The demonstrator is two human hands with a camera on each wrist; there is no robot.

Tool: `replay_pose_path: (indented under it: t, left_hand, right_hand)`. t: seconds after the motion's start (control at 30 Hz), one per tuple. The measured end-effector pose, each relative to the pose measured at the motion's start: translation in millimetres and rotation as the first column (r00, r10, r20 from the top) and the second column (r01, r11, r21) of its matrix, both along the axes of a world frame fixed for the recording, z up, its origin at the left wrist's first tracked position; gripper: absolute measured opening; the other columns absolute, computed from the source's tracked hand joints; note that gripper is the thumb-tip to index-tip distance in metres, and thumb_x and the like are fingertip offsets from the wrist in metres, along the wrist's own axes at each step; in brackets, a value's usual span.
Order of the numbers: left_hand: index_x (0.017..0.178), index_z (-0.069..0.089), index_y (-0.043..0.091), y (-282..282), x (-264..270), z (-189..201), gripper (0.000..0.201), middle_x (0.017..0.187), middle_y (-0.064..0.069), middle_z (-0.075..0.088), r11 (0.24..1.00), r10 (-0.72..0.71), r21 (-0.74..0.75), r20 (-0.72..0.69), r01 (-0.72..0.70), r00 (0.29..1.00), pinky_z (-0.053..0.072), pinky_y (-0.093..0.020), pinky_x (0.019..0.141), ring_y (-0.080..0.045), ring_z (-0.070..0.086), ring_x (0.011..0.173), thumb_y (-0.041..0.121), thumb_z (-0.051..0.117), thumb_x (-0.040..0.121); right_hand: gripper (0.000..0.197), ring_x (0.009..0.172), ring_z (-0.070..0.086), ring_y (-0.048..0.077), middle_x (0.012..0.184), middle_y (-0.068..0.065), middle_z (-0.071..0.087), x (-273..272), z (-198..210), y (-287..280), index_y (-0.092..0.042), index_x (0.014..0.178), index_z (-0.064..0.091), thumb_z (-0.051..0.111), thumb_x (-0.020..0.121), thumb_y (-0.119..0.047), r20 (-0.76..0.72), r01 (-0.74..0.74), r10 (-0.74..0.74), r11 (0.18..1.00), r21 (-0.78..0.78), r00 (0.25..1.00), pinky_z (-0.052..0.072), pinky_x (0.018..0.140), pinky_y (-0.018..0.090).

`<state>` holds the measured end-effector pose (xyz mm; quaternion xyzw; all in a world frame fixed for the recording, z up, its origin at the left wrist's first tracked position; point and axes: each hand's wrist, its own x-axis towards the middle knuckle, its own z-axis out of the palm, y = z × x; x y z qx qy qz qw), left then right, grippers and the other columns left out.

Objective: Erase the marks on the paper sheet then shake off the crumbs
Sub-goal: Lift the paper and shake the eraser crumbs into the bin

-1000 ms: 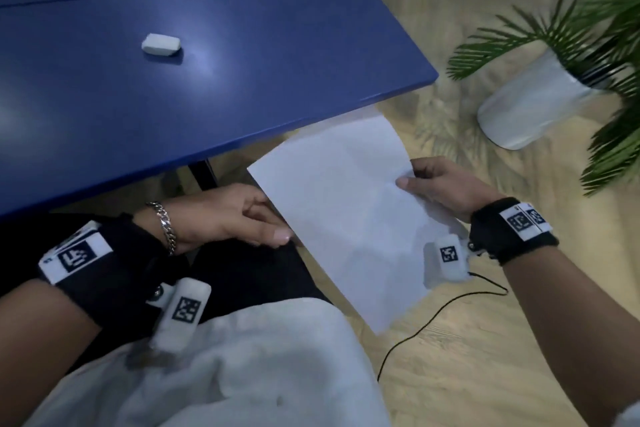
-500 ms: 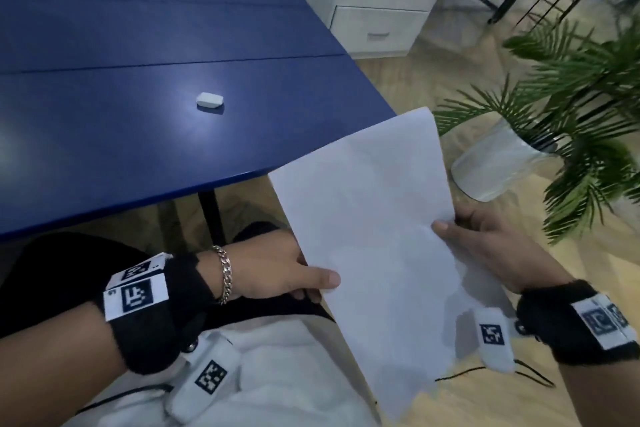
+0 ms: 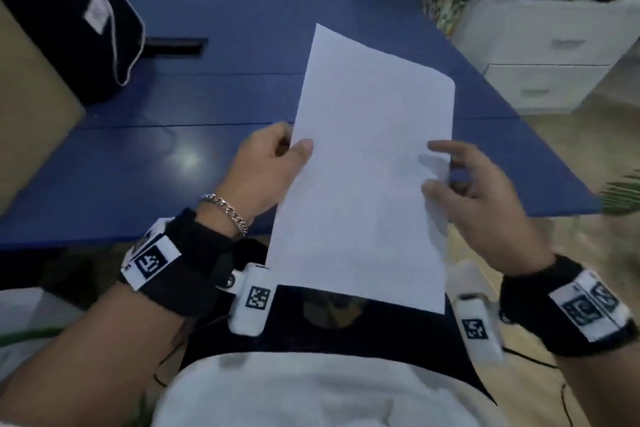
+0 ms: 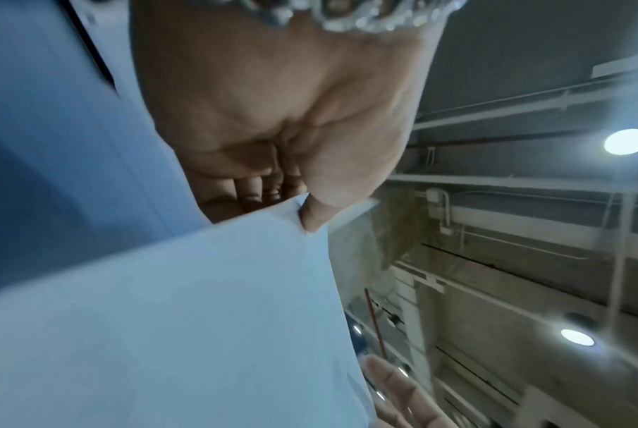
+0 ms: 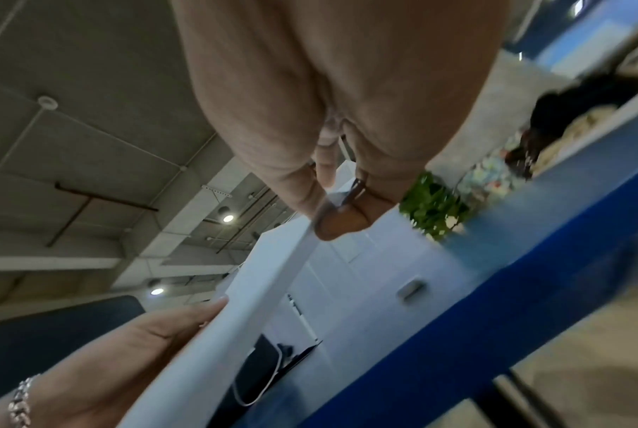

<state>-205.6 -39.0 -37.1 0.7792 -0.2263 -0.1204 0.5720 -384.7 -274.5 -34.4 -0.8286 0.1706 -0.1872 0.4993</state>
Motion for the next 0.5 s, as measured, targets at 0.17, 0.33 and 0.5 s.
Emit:
replay_pose_path:
  t: [0.17, 0.33, 0.5]
  left_hand:
    - [0.137, 0.047, 0.049, 56, 45, -1, 0.069, 0.11, 0.001, 0.072, 0.981, 0.134, 0.128, 0.103, -0.146, 0.986, 0.063, -0.045, 0.082, -0.022, 0.073, 0.09, 0.015, 0.074, 0.082]
    - [0.138, 0.063, 0.032, 75, 55, -10, 0.059, 0.131, -0.013, 0.067, 0.938, 0.065, 0.328, 0.15, -0.112, 0.987, 0.06, -0.047, 0.093, -0.032, 0.072, 0.097, 0.004, 0.076, 0.088]
    - [0.143, 0.062, 0.027, 74, 58, -26, 0.057, 0.153, 0.0, 0.05, 0.729, -0.185, 0.68, 0.311, -0.082, 0.932, 0.035, -0.033, 0.116, -0.021, 0.048, 0.139, 0.034, 0.079, 0.09]
  right_hand:
    - [0.031, 0.109, 0.07, 0.016, 0.129, -0.005, 0.072, 95, -16, 15, -0.025, 0.129, 0.073, 0.069, 0.098, -0.024, -0.094, -0.074, 0.061, 0.987, -0.141, 0.994, 0.059, 0.098, 0.038]
    - [0.036, 0.127, 0.061, 0.019, 0.139, -0.003, 0.066, 142, -22, 21, -0.023, 0.135, 0.069, 0.067, 0.099, -0.026, -0.215, -0.111, 0.047, 0.949, -0.297, 0.975, 0.048, 0.111, 0.037]
    - [0.058, 0.146, 0.042, 0.026, 0.156, 0.006, 0.047, 146, -15, 25, -0.026, 0.15, 0.054, 0.067, 0.096, -0.044, -0.432, -0.25, 0.044, 0.866, -0.433, 0.901, 0.038, 0.119, 0.046]
